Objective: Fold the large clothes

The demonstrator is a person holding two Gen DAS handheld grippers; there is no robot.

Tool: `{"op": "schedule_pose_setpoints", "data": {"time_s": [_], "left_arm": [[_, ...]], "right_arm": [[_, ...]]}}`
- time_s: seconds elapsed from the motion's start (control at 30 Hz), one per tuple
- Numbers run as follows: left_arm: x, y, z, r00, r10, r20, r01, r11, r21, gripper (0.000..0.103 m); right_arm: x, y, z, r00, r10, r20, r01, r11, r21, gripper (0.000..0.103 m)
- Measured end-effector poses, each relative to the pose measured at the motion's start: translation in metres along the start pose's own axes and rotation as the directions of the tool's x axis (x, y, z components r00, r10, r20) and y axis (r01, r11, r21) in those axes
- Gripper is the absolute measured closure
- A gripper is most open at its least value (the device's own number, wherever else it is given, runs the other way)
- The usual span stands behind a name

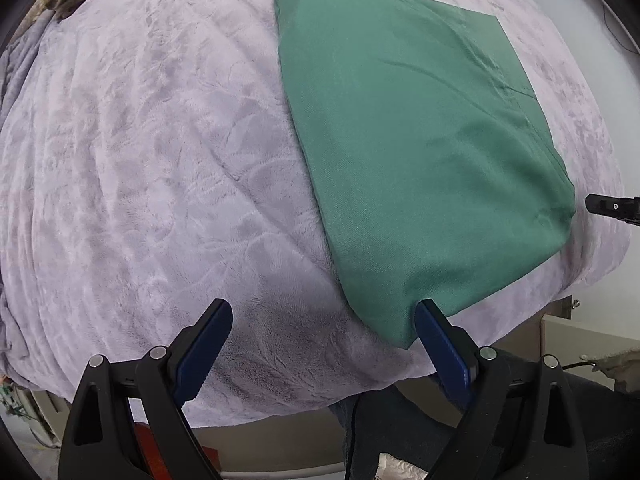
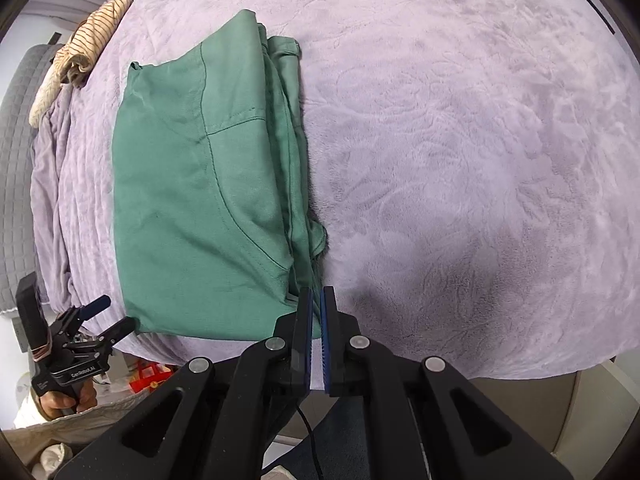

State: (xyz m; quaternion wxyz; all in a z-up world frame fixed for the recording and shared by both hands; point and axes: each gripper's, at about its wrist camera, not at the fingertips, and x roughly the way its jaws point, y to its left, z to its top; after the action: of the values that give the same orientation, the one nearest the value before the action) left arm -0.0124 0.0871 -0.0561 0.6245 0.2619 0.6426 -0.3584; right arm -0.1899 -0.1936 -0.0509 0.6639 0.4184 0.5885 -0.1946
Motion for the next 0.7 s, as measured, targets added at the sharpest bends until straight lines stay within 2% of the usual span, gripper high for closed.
{"op": "schedule_pose_setpoints", "data": {"time_s": [0.4,0.57,0.6,0.63,0.67,0.7], "left_arm": [[-0.055,-0.003,0.038,0.991,0.106,0.086,-0.1,0.992,-0.076,0.009],[-0.074,-0.002,0.038,0.987,0.105,0.123,-0.094,0.991,-0.093,0.009],[-0.077,-0.004,0.039,0.986,0.103,0.129,-0.091,0.991,-0.096,0.009],[-0.08,-0.005,0.039,0.986,0.102,0.135,-0.089,0.991,-0.099,0.009],[-0.084,-0.006,0.041,0.985,0.101,0.142,-0.086,0.991,-0.104,0.009],[-0.086,-0.008,0.042,0.984,0.1,0.148,-0.084,0.99,-0.109,0.009]], "right_arm": [[-0.026,0.058,0.019,0.998,-0.052,0.04,0.055,0.993,-0.104,0.099],[-0.042,0.079,0.025,0.995,-0.063,0.072,0.071,0.99,-0.119,0.097],[-0.045,0.082,0.025,0.995,-0.062,0.079,0.071,0.99,-0.119,0.092],[-0.048,0.086,0.026,0.994,-0.065,0.087,0.076,0.99,-0.12,0.064],[-0.052,0.086,0.025,0.993,-0.074,0.096,0.086,0.989,-0.121,0.028],[-0.056,0.09,0.024,0.99,-0.085,0.116,0.099,0.987,-0.126,0.02]]}}
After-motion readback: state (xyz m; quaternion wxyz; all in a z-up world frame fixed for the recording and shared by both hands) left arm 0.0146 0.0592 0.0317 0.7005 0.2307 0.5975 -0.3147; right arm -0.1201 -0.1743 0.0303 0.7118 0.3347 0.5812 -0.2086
